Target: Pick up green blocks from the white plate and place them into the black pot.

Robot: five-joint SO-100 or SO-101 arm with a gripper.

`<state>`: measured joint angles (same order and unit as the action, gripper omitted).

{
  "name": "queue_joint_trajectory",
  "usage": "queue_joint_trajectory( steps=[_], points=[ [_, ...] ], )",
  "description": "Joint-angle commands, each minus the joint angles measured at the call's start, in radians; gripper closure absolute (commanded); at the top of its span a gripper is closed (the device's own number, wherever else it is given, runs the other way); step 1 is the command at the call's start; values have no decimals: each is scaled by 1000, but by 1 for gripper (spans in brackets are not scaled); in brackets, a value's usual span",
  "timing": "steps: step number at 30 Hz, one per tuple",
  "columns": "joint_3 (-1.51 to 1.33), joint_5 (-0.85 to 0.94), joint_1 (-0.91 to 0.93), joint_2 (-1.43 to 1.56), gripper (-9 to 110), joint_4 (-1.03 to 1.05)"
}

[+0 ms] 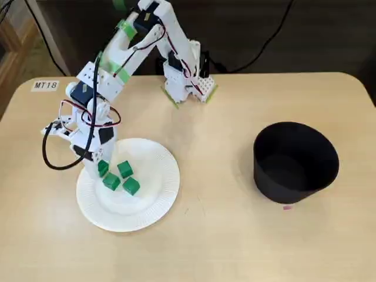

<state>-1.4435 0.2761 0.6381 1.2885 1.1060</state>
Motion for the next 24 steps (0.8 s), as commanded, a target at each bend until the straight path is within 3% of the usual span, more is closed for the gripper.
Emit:
queue_joint_trajectory(
  steps=[1,7,12,17,24],
  points=[
    [31,-41,-52,227,104,3],
    [-216,-215,-233,706,104,-161],
    [-476,-275,-574,976,104,-241],
    [-528,-267,-927,1031,104,-270],
    [-580,-221,-1147,939,104,-448]
  ],
)
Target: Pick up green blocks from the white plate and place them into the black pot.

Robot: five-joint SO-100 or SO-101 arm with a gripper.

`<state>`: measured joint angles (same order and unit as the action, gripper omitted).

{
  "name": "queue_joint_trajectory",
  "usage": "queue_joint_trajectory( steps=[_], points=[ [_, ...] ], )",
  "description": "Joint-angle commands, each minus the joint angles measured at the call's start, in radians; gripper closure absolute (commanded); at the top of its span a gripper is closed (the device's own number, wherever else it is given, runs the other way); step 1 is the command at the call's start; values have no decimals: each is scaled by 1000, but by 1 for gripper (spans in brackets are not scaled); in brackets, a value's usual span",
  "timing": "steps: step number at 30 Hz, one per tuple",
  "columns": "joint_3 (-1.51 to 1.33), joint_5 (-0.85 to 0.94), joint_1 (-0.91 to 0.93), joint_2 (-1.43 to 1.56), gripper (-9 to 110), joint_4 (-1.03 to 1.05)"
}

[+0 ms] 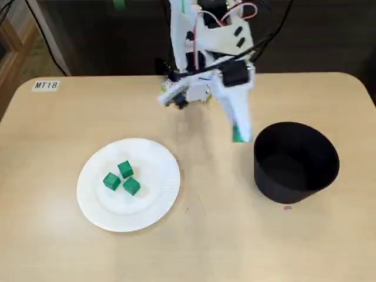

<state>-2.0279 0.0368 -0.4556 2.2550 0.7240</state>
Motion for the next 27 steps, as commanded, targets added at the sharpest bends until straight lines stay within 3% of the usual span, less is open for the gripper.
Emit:
queue_joint_trajectory(
  steps=[1,16,23,27],
  points=[
    [5,23,-71,-54,104,-91],
    [38,66,-135,-341,104,-193],
    [35,100,-140,-331,84,-166],
    [40,107,-127,-314,82,-144]
  ],
)
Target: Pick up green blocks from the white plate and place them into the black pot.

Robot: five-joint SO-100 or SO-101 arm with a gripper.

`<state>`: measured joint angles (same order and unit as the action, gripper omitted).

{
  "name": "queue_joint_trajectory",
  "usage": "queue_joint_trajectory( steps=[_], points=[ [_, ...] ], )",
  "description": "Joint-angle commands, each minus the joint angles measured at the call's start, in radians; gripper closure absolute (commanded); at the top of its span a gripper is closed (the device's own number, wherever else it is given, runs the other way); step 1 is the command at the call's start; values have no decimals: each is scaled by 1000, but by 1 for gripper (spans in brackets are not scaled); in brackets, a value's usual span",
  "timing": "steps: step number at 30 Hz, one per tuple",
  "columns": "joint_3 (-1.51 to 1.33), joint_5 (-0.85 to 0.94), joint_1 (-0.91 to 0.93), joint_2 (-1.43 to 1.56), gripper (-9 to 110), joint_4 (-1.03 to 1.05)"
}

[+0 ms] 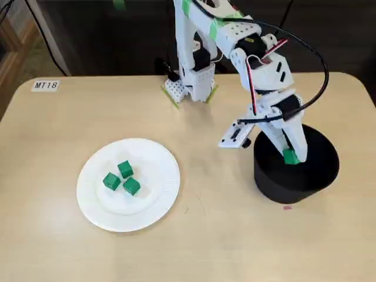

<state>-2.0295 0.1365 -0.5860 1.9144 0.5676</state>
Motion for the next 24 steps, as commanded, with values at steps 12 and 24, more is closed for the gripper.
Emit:
queue_joint_trajectory(
  steps=[12,24],
  points=[
    [230,40,253,137,104,376],
    [-120,-152,968,385,104,433]
  ],
)
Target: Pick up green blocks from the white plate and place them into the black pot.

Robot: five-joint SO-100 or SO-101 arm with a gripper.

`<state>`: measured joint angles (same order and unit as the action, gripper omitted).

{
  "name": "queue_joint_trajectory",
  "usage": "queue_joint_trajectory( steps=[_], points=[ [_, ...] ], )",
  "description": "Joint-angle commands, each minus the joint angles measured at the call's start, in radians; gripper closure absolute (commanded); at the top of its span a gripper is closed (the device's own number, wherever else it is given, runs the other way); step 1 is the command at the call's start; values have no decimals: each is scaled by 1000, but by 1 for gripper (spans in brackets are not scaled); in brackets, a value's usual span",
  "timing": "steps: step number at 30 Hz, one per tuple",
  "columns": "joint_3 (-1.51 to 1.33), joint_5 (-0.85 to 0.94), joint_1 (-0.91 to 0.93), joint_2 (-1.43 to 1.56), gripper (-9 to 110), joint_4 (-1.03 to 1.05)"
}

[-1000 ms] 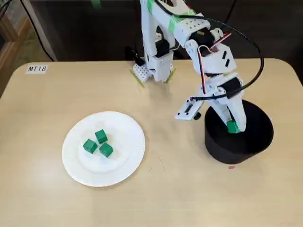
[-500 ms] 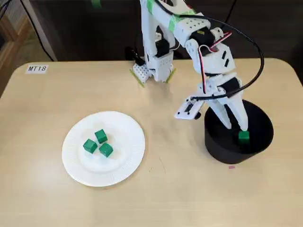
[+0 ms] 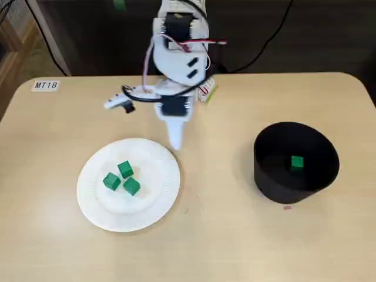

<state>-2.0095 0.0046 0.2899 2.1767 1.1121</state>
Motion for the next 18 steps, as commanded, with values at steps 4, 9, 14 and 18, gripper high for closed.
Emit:
queue_joint_trajectory(
  steps=[4,9,14,18],
  points=[
    [-143,43,149,44,104,-101],
    [-54,57,163,-115,104,-71],
    [67,81,173,-282,86,-58],
    [121,74,179,-402,80,-55]
  ],
)
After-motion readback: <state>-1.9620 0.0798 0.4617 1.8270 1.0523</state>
